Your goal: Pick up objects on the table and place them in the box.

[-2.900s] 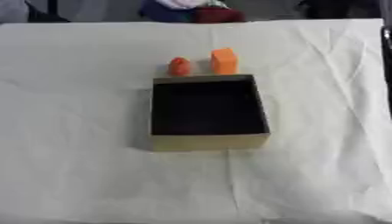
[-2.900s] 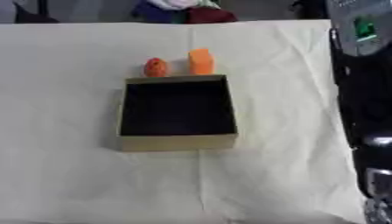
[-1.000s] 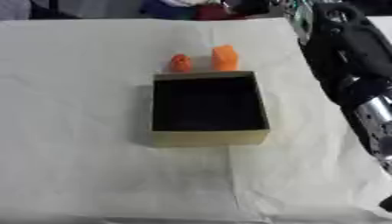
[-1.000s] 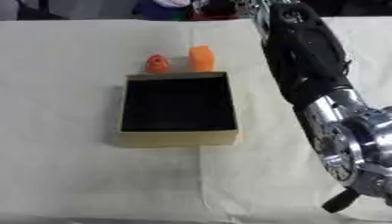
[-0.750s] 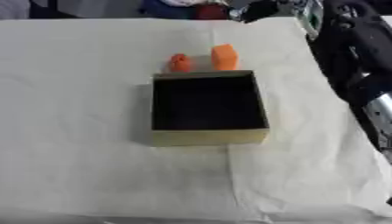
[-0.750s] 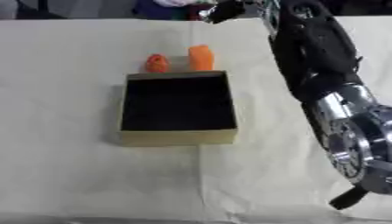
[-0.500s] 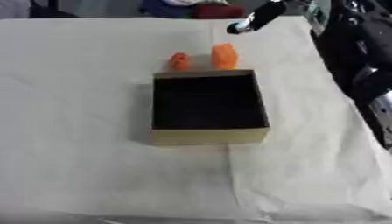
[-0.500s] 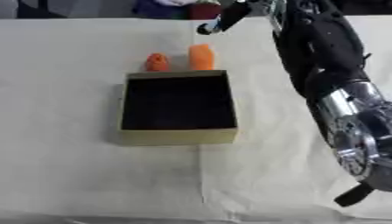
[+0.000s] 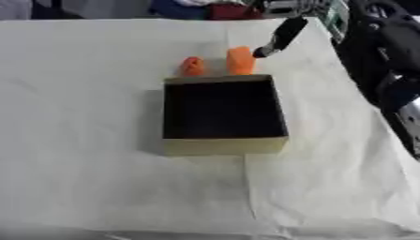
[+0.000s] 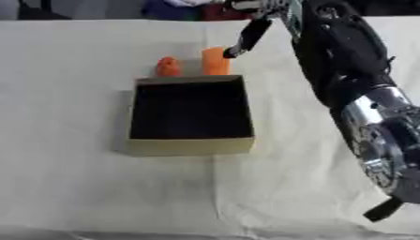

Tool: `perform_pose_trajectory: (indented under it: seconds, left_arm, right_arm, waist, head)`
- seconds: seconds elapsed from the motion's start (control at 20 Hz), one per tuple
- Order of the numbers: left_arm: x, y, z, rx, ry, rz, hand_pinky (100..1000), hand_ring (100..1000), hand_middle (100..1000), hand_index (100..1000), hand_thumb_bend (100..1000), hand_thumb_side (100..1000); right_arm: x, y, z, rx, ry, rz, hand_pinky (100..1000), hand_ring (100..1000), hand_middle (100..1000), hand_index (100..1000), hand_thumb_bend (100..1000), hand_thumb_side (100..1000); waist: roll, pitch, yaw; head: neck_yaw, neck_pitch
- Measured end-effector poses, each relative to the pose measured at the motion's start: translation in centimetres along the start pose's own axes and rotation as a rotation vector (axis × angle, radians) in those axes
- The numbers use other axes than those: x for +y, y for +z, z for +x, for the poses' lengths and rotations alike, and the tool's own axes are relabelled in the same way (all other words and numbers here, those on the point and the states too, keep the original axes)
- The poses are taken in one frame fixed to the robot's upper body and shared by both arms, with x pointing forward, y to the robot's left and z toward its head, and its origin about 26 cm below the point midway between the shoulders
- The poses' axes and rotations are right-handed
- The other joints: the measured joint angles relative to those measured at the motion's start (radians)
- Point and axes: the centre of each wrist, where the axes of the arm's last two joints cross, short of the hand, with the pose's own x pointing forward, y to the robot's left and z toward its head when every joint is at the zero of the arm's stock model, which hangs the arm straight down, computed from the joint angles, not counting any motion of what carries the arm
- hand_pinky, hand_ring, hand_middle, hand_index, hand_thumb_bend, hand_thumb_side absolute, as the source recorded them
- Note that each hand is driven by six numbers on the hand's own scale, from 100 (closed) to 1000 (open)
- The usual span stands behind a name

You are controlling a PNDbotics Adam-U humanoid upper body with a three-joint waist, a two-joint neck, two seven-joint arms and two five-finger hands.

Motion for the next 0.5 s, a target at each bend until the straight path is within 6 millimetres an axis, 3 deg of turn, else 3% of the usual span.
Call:
perform_pose_trajectory:
  seconds: [0.5]
  left_arm:
    - [0.00,0.00,0.00,0.004,-0.001,-0.004,757,551,634,776,100,844]
  right_arm:
    - [1.00,-0.65,0.36,-0.058,-0.026,0.044,894,889,904,974,327,478]
  waist:
    - [0.000,0.000,-0.001]
  head:
    - [0.000,0.000]
